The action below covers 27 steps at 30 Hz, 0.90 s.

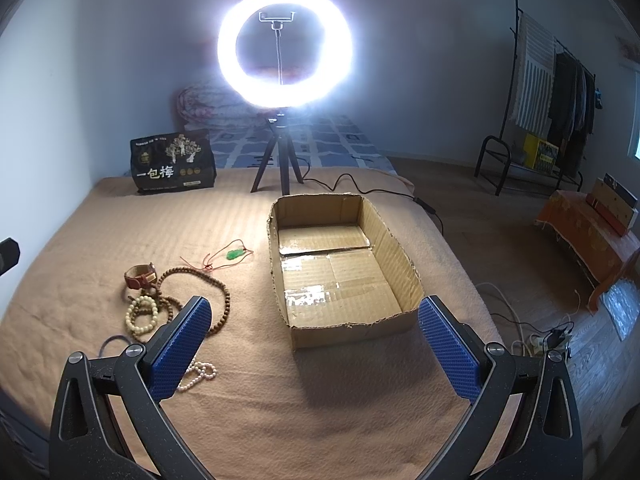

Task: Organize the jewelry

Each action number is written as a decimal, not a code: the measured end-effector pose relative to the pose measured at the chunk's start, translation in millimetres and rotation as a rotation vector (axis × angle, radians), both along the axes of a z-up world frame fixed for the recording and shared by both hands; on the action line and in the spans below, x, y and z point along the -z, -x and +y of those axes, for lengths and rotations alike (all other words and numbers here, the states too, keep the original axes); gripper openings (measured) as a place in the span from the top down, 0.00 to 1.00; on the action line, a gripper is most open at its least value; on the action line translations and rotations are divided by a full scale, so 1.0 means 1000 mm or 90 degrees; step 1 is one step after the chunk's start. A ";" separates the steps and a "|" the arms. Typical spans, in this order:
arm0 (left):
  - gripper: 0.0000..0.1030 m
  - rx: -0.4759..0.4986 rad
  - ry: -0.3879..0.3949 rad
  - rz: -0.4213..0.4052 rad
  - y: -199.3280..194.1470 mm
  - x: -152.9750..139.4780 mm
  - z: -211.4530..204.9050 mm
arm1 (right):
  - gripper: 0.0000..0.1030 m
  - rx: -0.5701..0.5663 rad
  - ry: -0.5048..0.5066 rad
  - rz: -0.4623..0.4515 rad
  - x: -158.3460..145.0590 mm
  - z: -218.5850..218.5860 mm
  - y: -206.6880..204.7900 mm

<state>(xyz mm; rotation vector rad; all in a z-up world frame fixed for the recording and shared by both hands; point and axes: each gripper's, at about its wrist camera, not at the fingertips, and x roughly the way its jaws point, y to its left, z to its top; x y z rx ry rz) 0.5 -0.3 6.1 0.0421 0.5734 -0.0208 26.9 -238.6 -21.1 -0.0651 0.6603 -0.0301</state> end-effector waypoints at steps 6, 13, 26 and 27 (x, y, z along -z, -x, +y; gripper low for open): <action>0.00 -0.001 0.000 0.001 -0.002 -0.002 0.000 | 0.00 -0.001 -0.002 0.000 0.000 -0.001 0.000; 0.00 -0.003 -0.004 0.007 -0.005 0.003 0.008 | 0.00 -0.001 -0.002 0.001 0.000 -0.001 -0.001; 0.00 -0.015 0.003 0.063 -0.019 0.032 0.033 | 0.00 -0.065 -0.058 0.037 0.012 -0.002 -0.009; 0.00 -0.016 0.007 0.071 -0.021 0.036 0.037 | 0.00 -0.075 -0.061 0.040 0.014 -0.001 -0.009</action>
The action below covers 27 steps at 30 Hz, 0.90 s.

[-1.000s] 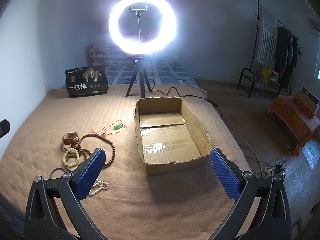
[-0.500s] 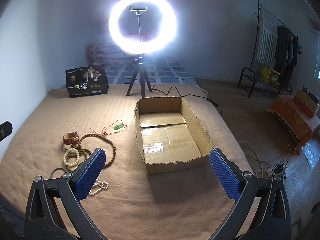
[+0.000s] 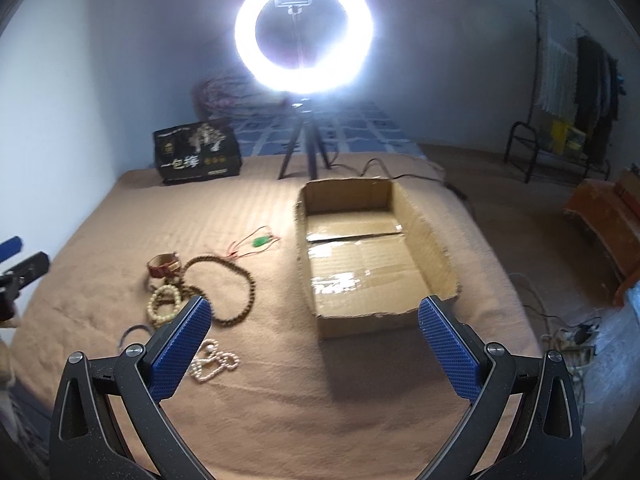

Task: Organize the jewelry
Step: 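Close the left gripper on the blue bangle while the right gripper grasps the pearl necklace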

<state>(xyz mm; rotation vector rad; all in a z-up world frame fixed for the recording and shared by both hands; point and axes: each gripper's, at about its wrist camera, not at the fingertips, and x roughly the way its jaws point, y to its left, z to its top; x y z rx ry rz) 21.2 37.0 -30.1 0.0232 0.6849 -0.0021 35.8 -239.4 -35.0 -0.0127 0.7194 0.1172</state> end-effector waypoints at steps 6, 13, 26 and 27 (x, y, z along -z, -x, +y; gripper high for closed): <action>0.00 0.013 0.000 0.040 -0.006 0.025 0.011 | 0.00 -0.067 -0.008 0.036 0.013 0.015 -0.004; 0.00 0.058 0.043 0.125 -0.015 0.058 0.015 | 0.00 -0.166 -0.021 0.124 0.040 0.042 -0.009; 0.00 0.113 0.019 0.223 -0.027 0.110 -0.010 | 0.06 -0.257 0.016 0.227 0.086 0.070 -0.022; 0.00 0.113 0.016 0.224 -0.029 0.112 -0.011 | 0.08 -0.260 0.019 0.236 0.090 0.071 -0.024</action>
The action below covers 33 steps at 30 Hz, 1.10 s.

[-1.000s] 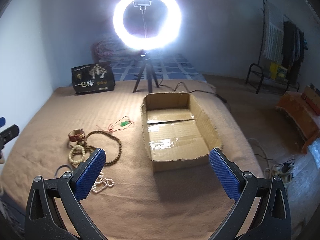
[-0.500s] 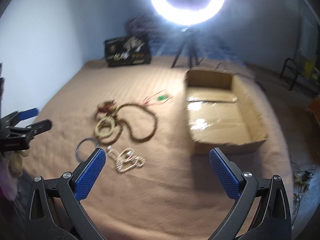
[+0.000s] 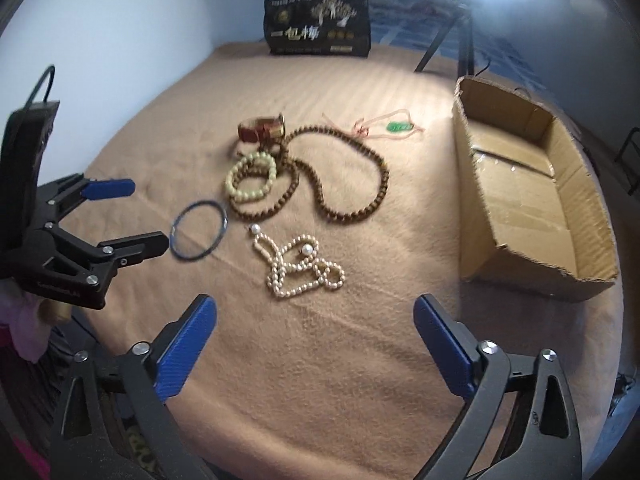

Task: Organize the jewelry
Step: 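Close the left gripper on the blue bangle while the right gripper grasps the pearl necklace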

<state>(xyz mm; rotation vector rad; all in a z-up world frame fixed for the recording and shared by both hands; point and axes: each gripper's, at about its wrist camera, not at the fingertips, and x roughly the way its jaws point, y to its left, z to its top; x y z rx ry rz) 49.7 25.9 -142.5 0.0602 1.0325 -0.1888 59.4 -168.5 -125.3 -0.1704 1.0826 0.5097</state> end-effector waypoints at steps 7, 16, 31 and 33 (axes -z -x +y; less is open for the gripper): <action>0.00 -0.018 -0.016 0.032 -0.014 0.021 -0.001 | 0.12 -0.026 0.008 0.024 0.020 0.010 -0.007; 0.00 -0.028 -0.037 0.059 -0.025 0.039 -0.006 | 0.12 -0.048 0.025 0.032 0.037 0.018 -0.017; 0.01 -0.051 -0.016 0.095 -0.045 0.059 -0.002 | 0.12 -0.058 0.040 0.041 0.056 0.029 -0.036; 0.05 -0.050 -0.016 0.091 -0.044 0.057 0.000 | 0.12 -0.062 0.048 0.038 0.058 0.032 -0.038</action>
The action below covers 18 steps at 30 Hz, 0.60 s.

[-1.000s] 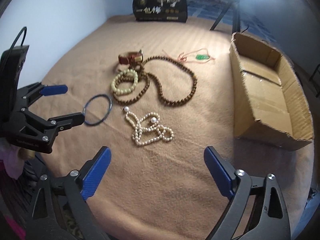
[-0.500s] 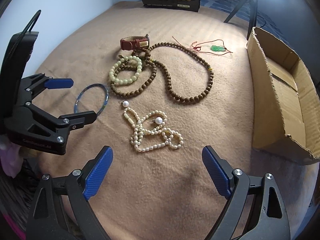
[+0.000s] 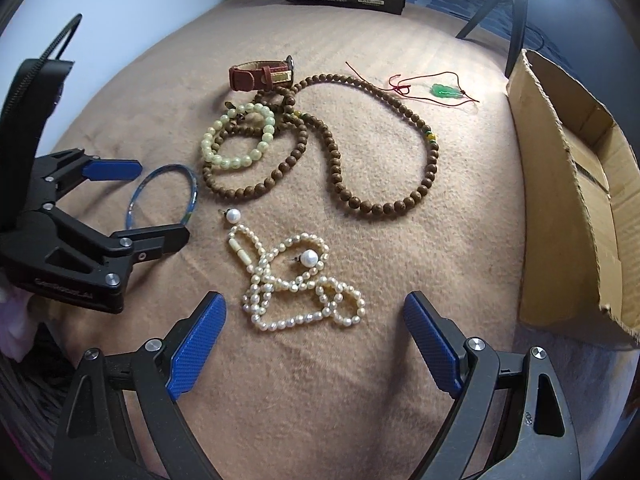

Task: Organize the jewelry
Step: 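Close the left gripper on the blue bangle while the right gripper grasps the pearl necklace, then carry the blue bangle and pearl necklace into the cardboard box with both grippers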

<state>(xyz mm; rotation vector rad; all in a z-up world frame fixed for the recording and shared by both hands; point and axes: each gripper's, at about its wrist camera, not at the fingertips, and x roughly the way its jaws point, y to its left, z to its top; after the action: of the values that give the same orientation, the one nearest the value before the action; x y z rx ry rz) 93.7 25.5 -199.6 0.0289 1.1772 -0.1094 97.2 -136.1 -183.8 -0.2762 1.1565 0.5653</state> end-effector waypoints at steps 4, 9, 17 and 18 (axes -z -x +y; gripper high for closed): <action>0.14 -0.003 0.001 -0.006 -0.002 -0.002 0.000 | 0.23 -0.002 0.012 -0.005 0.003 0.002 -0.003; 0.24 0.001 -0.001 -0.010 -0.002 -0.004 -0.002 | 0.45 -0.010 0.011 -0.005 0.000 0.001 -0.006; 0.28 -0.002 0.010 -0.009 -0.001 -0.007 -0.001 | 0.89 -0.002 -0.014 0.012 -0.002 -0.004 -0.007; 0.28 -0.003 0.012 -0.009 0.000 -0.007 0.000 | 0.90 -0.001 -0.016 0.012 -0.003 -0.004 -0.007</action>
<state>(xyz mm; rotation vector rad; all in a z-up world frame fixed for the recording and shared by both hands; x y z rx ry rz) 93.8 25.8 -192.2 0.0112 1.1622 -0.1163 104.6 -139.9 -181.1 -0.2517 1.1672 0.5847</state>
